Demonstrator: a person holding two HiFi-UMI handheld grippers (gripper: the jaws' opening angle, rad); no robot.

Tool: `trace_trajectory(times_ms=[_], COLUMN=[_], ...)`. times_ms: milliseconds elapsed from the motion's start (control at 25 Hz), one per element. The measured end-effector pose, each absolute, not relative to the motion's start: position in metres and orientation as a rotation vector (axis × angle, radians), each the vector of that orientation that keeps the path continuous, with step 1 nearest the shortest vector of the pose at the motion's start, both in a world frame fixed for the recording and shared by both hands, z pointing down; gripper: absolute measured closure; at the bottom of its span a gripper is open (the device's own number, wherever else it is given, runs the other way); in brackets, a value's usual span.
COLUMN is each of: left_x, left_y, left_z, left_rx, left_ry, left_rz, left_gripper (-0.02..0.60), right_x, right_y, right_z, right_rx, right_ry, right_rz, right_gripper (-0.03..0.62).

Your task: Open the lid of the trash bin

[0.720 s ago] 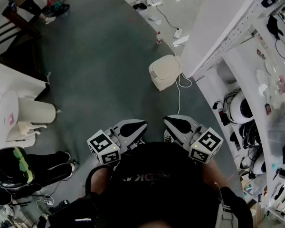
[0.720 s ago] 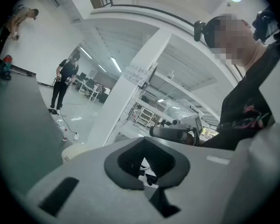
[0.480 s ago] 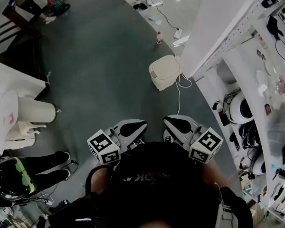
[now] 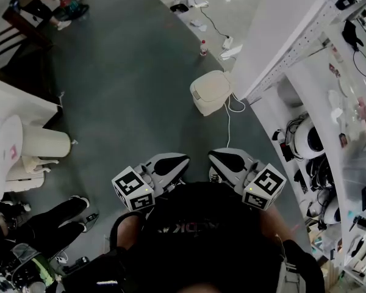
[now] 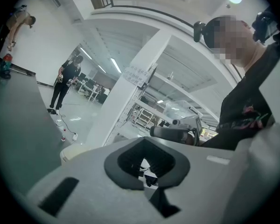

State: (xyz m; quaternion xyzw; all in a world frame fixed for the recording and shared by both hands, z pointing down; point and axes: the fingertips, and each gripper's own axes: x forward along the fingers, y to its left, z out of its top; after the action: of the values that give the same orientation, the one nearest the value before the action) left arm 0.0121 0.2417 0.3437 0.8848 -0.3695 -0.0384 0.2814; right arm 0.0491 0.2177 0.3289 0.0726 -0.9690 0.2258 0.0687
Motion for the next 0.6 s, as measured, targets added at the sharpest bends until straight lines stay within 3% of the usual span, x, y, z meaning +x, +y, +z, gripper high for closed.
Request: trace_trajectory(times_ms=[600], left_x=[-0.029], left_y=[0.261], left_z=[0.347], left_rx=[2.343], left_ry=[-1.000], left_rz=[-0.136], left_gripper=[0.580], right_x=[0.015], right_y=[0.225], right_z=[0.329], right_rx=[0.237], right_ry=[-2.917], right_rz=[0.712], right_gripper=[0.586])
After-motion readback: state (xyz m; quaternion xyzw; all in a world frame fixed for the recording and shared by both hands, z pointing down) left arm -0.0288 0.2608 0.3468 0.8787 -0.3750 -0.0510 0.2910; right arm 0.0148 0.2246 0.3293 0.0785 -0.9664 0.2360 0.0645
